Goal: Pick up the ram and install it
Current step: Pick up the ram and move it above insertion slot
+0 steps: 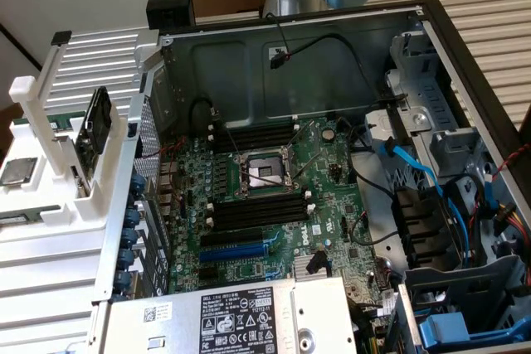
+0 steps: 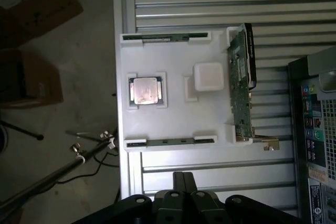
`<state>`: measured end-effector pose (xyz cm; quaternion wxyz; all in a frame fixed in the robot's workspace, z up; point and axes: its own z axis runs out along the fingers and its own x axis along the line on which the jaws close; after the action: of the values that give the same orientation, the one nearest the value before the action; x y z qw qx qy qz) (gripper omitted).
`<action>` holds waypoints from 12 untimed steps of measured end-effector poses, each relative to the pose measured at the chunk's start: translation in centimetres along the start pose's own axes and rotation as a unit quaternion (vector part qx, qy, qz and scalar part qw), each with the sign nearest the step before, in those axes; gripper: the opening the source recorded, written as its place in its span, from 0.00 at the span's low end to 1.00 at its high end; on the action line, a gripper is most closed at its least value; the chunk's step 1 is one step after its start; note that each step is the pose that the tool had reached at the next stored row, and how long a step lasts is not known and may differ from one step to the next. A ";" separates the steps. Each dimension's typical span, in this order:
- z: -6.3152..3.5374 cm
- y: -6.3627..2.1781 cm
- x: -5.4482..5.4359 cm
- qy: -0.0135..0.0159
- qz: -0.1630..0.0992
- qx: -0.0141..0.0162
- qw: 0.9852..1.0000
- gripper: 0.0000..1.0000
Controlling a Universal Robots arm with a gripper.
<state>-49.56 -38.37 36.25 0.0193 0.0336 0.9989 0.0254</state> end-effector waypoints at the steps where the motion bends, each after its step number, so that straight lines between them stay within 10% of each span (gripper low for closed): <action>1: 0.00 0.00 0.0 0.000 0.000 0.000 1.000 0.10; 12: 0.01 0.03 0.0 0.002 -0.035 -0.001 0.999 0.10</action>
<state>-49.57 -38.34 36.24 0.0184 -0.0018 0.9995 0.0261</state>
